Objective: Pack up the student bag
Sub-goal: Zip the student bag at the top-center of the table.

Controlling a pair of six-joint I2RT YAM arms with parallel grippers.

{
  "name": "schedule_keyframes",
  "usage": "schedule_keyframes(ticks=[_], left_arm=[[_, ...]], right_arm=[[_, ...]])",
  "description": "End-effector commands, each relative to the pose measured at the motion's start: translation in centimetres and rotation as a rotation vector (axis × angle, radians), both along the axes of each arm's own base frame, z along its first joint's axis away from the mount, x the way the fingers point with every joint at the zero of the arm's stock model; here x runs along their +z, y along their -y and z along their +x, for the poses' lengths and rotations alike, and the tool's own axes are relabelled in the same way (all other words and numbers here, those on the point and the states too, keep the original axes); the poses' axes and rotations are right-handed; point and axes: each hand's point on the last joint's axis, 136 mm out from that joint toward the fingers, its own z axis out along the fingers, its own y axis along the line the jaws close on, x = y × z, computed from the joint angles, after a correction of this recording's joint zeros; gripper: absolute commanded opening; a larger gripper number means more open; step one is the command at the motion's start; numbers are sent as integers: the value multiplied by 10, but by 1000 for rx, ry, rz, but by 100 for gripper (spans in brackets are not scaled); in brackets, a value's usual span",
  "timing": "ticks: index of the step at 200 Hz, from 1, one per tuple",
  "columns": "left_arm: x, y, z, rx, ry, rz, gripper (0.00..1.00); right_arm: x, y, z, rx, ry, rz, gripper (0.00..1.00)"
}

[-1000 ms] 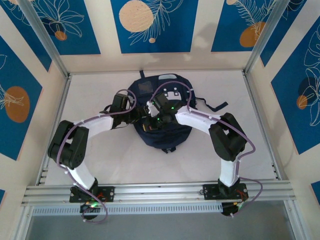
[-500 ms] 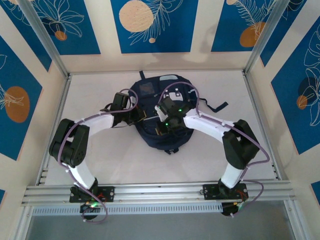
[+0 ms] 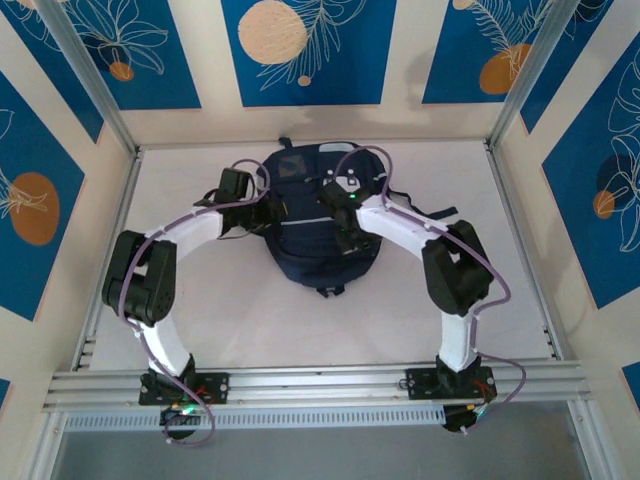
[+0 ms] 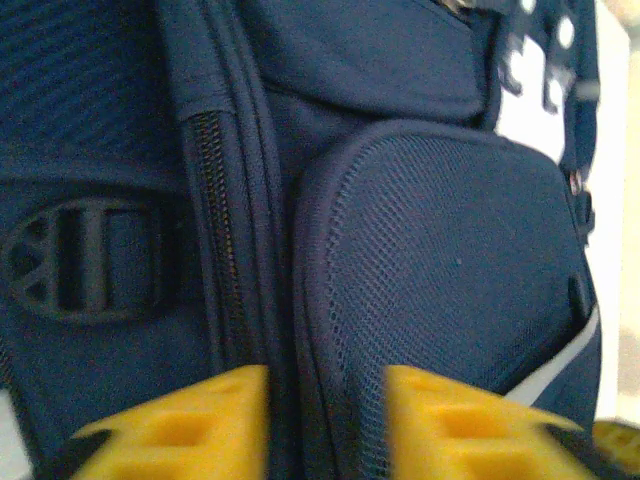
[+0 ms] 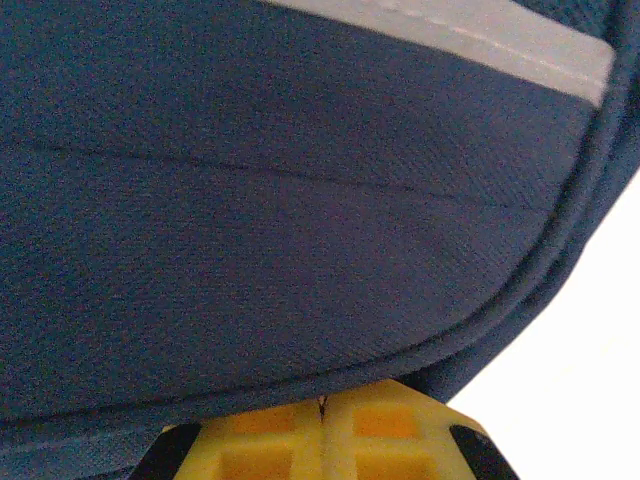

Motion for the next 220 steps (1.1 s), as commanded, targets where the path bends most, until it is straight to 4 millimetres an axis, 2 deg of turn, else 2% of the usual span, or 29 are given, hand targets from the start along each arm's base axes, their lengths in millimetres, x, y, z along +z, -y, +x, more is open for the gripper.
schedule_keyframes(ticks=[1, 15, 38, 57, 77, 98, 116, 134, 142, 147, 159, 177, 181, 202, 220], left_arm=[[24, -13, -4, 25, 43, 21, 66], [28, -19, -16, 36, 38, 29, 86], [27, -27, -40, 72, 14, 16, 99], [21, -30, -57, 126, -16, -41, 100], [10, -29, -66, 188, -41, -98, 98], [-3, -28, -65, 231, -58, -117, 96], [-8, -24, -55, 251, -57, -140, 95], [-22, -25, -44, 275, -54, -105, 90], [-30, -24, -40, 275, -58, -97, 82], [-36, -24, -37, 274, -56, -92, 75], [-52, -25, -34, 272, -73, -73, 46], [-72, -26, -33, 266, -106, -71, 14], [-75, -26, -33, 266, -111, -74, 1], [-80, -30, -37, 274, -117, -63, 0], [-76, -32, -40, 261, -108, -39, 0]], right_arm=[[8, -51, 4, 50, 18, 125, 0], [16, -80, 7, 52, 18, 240, 0], [31, -113, 13, 37, 25, 398, 0], [44, -139, 13, 55, 25, 529, 0], [57, -161, 7, 88, 4, 668, 0], [70, -181, -10, 163, -43, 823, 0], [69, -183, -25, 200, -78, 889, 0], [59, -178, -41, 230, -125, 905, 0], [53, -173, -48, 243, -149, 901, 0], [49, -170, -52, 253, -163, 894, 0], [36, -157, -62, 276, -194, 847, 0], [14, -123, -66, 268, -198, 687, 0], [9, -114, -66, 268, -196, 645, 0], [-13, -61, -60, 236, -186, 423, 0], [-22, -12, -42, 189, -144, 248, 0]])
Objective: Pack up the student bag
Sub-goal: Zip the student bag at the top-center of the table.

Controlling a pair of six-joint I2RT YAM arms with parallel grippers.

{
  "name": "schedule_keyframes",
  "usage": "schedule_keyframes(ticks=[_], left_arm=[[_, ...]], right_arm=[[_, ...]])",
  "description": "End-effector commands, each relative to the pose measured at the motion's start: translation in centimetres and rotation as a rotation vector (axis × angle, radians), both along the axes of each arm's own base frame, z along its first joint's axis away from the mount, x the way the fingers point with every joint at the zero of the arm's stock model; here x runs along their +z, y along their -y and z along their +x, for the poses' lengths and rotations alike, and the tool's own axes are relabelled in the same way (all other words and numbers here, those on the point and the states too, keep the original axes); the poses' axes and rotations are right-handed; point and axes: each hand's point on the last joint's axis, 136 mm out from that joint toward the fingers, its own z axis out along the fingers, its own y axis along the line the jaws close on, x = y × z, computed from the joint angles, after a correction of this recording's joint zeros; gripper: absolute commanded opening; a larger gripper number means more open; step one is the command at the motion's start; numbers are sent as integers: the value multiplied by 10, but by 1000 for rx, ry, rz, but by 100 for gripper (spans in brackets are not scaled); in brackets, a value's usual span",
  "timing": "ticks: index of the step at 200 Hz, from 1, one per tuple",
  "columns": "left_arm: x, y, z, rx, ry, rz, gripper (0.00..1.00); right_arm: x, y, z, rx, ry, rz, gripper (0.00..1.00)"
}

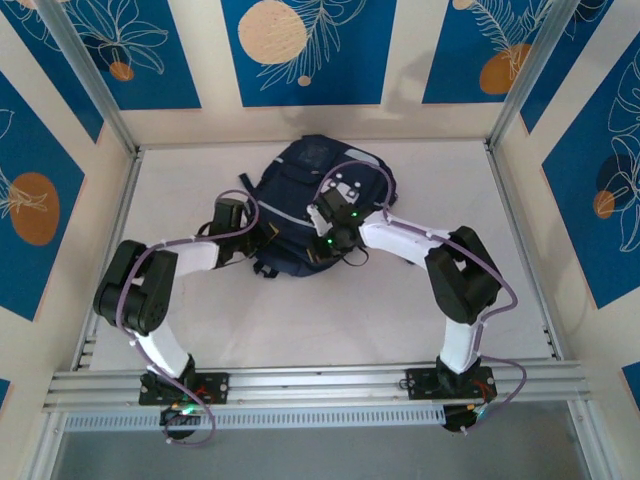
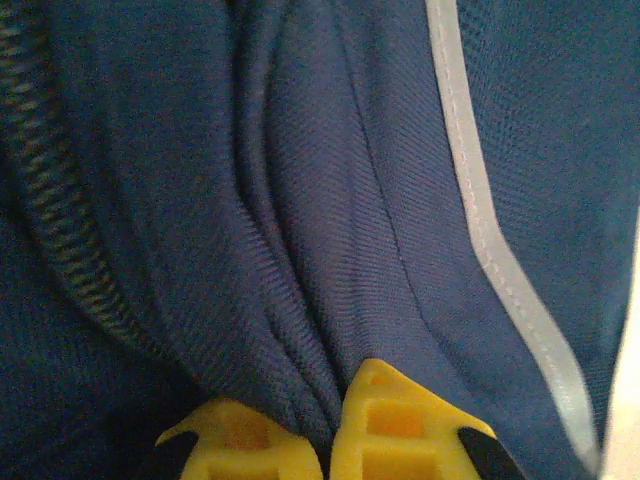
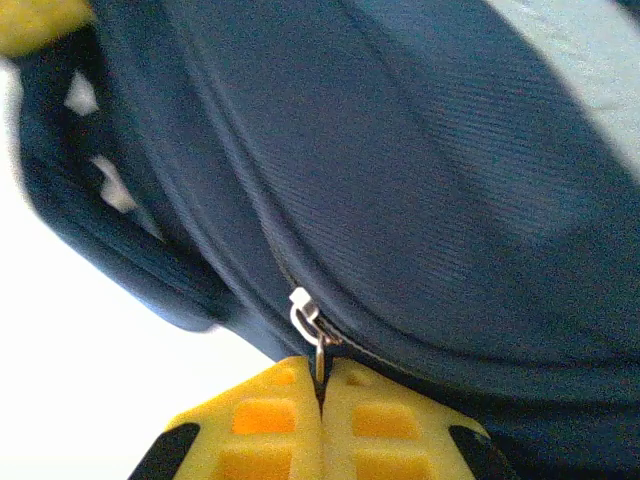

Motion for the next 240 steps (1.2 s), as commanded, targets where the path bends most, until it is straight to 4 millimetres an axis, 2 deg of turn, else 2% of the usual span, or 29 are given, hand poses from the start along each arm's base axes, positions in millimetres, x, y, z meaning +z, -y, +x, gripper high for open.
schedule_keyframes(ticks=[1, 14, 26, 82, 96, 115, 119, 124, 129, 134, 145, 153, 158, 176, 197, 221, 240], left_arm=[[-31, -16, -11, 10, -63, 103, 0], [-28, -18, -14, 0, -56, 122, 0], [-26, -20, -16, -9, -55, 140, 0], [-20, -26, -21, -28, -44, 189, 0], [-17, -25, -21, -34, -37, 193, 0], [-9, -24, -20, -43, -25, 194, 0], [-7, -23, -19, -49, -20, 191, 0], [-3, -22, -18, -57, -14, 188, 0], [1, -20, -17, -65, -6, 183, 8], [7, -18, -17, -74, 5, 178, 23], [19, -17, -15, -92, 32, 179, 53], [30, -17, -14, -108, 58, 198, 73], [37, -19, -13, -116, 76, 217, 80], [60, -33, -13, -126, 123, 322, 87], [81, -69, -12, -96, 176, 525, 100], [95, -120, -14, -49, 225, 827, 100], [96, -146, -18, -41, 273, 994, 100]], right_arm=[[-16, 84, -14, 16, -33, -322, 0], [-14, 114, 5, -42, 2, -414, 0], [-7, 132, 23, -88, 44, -465, 0], [30, 177, 104, -174, 316, -688, 0], [35, 176, 114, -173, 350, -684, 0], [38, 159, 113, -145, 346, -582, 0], [38, 154, 111, -137, 339, -550, 4], [39, 147, 109, -132, 335, -509, 16], [41, 142, 106, -128, 331, -468, 32], [42, 135, 103, -121, 331, -424, 49], [47, 127, 99, -126, 352, -352, 77], [51, 125, 97, -140, 373, -314, 84], [52, 127, 97, -151, 387, -301, 86], [56, 146, 100, -234, 428, -284, 89], [58, 185, 109, -373, 470, -268, 89], [59, 226, 119, -523, 504, -163, 88], [61, 252, 124, -578, 642, -135, 88]])
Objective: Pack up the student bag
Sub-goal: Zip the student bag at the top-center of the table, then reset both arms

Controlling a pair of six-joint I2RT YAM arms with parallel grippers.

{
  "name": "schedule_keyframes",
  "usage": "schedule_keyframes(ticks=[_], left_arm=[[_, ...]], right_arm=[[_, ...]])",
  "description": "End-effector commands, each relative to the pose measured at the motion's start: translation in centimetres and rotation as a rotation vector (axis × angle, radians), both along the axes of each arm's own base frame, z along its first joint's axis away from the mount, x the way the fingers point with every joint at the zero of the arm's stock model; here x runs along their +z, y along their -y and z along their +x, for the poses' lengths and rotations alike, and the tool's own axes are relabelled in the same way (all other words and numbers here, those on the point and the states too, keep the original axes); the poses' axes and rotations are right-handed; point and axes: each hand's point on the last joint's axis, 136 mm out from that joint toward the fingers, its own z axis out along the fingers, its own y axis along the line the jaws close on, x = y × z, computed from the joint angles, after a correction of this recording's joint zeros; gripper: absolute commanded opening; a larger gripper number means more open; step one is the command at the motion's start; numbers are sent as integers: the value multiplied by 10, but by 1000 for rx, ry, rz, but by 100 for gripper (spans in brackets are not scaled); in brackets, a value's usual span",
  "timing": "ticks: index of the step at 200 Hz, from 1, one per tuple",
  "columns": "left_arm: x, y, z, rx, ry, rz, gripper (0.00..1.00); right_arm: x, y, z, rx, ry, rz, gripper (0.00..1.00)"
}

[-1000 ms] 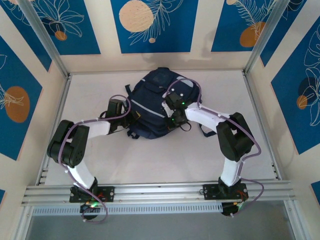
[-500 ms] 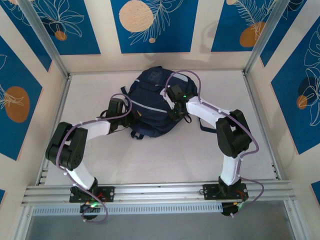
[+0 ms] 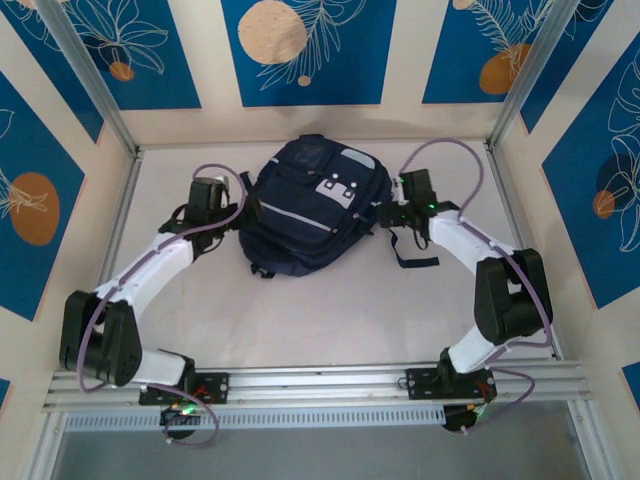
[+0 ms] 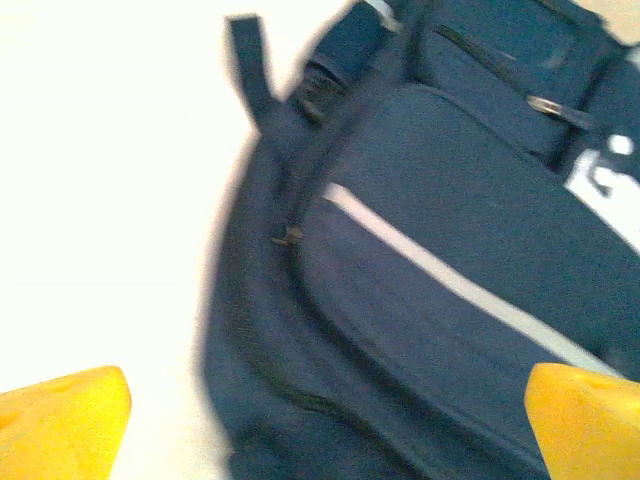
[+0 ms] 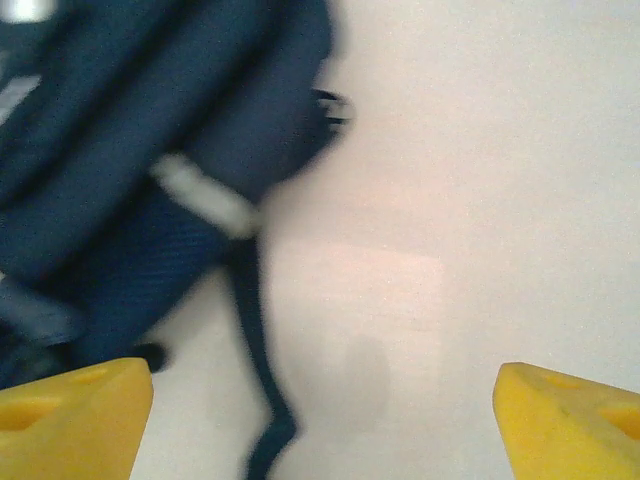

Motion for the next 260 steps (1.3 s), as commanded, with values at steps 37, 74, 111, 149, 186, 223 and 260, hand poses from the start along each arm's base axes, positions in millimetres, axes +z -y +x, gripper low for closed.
schedule_keyframes(ticks=[37, 74, 111, 149, 186, 223, 260], left_arm=[[-22, -93, -18, 120, 107, 493, 100], [-46, -111, -4, 181, 173, 458, 100], [-48, -107, 7, 139, 323, 487, 100], [-58, -101, -4, 113, 448, 447, 100], [-68, -98, -10, 96, 477, 442, 100], [-71, -95, 1, 73, 436, 448, 100], [-73, -96, 3, 78, 419, 450, 100]], right_arm=[[33, 38, 15, -40, 411, 114, 89], [43, 41, 8, 6, 467, 225, 94], [20, 36, -18, 36, 406, 223, 94], [6, 39, -20, 24, 449, 255, 100], [-18, 44, -18, -18, 459, 219, 99], [-18, 43, -17, -18, 466, 208, 99], [-18, 43, -17, -15, 468, 210, 99]])
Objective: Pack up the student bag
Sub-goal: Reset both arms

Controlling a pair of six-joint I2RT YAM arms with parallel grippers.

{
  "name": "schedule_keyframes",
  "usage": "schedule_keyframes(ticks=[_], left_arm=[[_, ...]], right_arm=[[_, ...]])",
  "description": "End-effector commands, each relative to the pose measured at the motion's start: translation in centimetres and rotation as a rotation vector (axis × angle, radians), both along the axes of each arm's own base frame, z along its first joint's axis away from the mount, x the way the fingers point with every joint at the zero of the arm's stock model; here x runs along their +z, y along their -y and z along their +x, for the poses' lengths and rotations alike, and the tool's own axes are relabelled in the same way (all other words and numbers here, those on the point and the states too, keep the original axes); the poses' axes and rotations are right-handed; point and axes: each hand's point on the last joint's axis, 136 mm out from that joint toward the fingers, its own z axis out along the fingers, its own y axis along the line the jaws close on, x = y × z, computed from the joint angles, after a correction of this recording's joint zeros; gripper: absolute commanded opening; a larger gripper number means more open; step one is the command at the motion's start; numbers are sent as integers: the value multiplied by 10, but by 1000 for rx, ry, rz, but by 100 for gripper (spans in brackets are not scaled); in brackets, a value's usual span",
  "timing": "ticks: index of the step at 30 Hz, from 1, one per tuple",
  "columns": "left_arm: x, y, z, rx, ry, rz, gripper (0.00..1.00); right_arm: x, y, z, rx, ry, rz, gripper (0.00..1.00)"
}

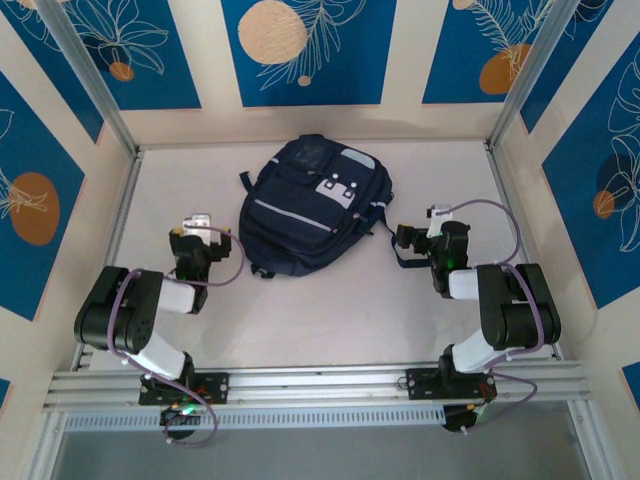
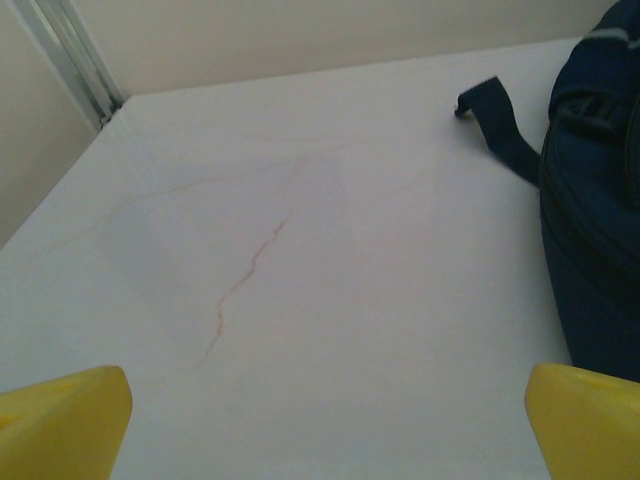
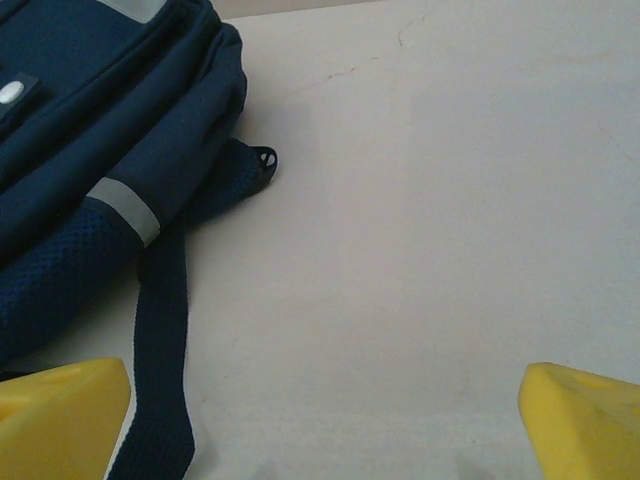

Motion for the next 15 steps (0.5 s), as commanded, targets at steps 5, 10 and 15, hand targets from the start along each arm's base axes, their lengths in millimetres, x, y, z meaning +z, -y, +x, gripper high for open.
schedule_keyframes(ticks=[5, 10, 15], left_arm=[[3, -1, 5, -6, 4, 2, 100], [4, -1, 5, -6, 4, 2, 100], [3, -1, 5, -7, 3, 2, 100]], right_arm=[[16, 2, 6, -13, 59, -10, 99], [15, 2, 7, -3, 51, 0, 99], [16, 1, 7, -2, 59, -7, 99]])
